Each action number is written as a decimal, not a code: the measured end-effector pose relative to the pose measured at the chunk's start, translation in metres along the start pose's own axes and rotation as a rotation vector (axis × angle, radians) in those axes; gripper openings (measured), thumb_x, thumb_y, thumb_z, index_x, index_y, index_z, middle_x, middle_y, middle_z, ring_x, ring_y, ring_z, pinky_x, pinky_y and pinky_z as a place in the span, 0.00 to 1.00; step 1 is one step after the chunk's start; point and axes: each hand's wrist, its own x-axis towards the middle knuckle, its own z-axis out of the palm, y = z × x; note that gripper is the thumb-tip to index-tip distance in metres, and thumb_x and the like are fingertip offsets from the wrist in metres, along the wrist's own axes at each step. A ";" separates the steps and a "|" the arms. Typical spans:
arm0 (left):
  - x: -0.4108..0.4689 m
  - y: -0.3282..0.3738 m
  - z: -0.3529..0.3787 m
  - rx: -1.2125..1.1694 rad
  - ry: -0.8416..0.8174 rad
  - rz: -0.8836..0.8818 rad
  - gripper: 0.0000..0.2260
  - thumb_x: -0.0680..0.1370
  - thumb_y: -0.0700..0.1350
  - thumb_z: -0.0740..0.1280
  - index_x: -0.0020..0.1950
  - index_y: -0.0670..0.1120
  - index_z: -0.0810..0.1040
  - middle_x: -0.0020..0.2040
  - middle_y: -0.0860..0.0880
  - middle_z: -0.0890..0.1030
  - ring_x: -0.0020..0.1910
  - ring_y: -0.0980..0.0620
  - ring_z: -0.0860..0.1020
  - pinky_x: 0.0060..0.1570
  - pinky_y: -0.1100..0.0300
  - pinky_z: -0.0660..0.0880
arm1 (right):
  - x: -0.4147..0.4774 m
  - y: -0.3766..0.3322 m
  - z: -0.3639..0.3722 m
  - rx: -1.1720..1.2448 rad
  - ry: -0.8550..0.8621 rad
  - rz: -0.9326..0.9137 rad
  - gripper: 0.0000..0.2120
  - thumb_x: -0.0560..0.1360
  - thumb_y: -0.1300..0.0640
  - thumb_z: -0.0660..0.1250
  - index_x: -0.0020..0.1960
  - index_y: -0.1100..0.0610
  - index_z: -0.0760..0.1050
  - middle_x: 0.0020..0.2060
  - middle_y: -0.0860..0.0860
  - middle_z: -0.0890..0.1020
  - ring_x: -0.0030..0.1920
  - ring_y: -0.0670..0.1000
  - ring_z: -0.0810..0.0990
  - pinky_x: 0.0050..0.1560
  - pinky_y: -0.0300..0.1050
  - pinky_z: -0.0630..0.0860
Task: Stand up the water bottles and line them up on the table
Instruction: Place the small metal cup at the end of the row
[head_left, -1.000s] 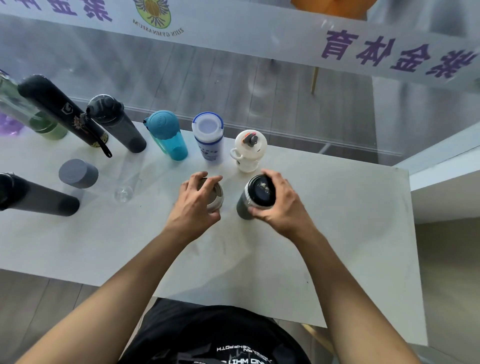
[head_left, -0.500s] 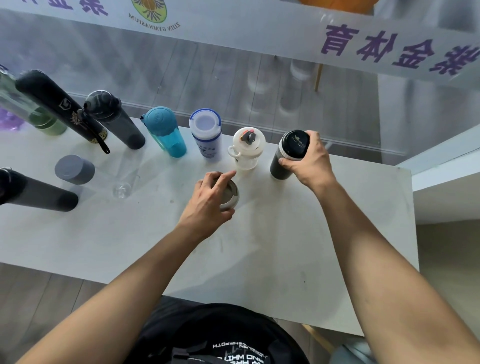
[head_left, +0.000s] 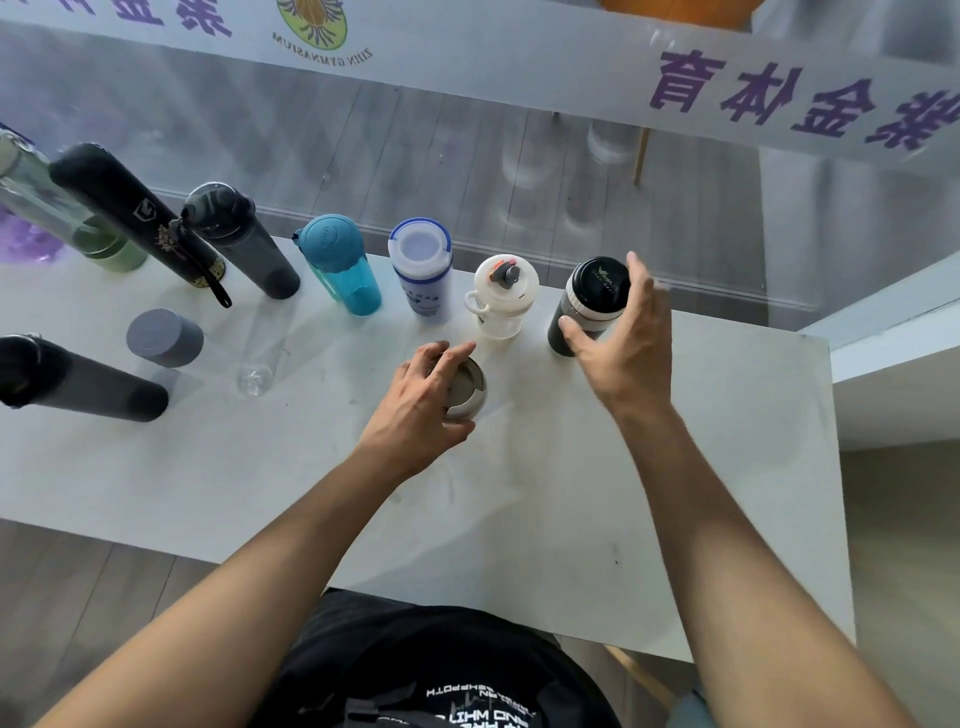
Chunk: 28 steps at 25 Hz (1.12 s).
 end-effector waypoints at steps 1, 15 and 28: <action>-0.003 -0.002 -0.001 -0.001 0.004 0.005 0.42 0.70 0.47 0.76 0.77 0.59 0.57 0.72 0.50 0.62 0.66 0.44 0.66 0.65 0.55 0.68 | -0.016 -0.008 0.002 0.010 0.057 -0.060 0.40 0.70 0.48 0.74 0.77 0.58 0.63 0.69 0.56 0.73 0.69 0.57 0.71 0.71 0.50 0.67; -0.047 -0.053 -0.041 0.380 0.057 0.108 0.27 0.73 0.50 0.70 0.72 0.52 0.69 0.75 0.48 0.68 0.71 0.41 0.67 0.65 0.46 0.66 | -0.098 -0.093 0.071 -0.074 -0.462 0.103 0.44 0.64 0.42 0.78 0.74 0.49 0.61 0.66 0.51 0.72 0.66 0.56 0.74 0.66 0.53 0.71; -0.023 0.017 0.001 0.342 0.060 0.159 0.21 0.73 0.48 0.71 0.66 0.50 0.75 0.68 0.46 0.74 0.66 0.41 0.72 0.62 0.46 0.69 | -0.082 0.022 -0.019 0.056 -0.211 0.336 0.41 0.64 0.49 0.82 0.71 0.52 0.66 0.62 0.52 0.73 0.61 0.52 0.75 0.58 0.37 0.69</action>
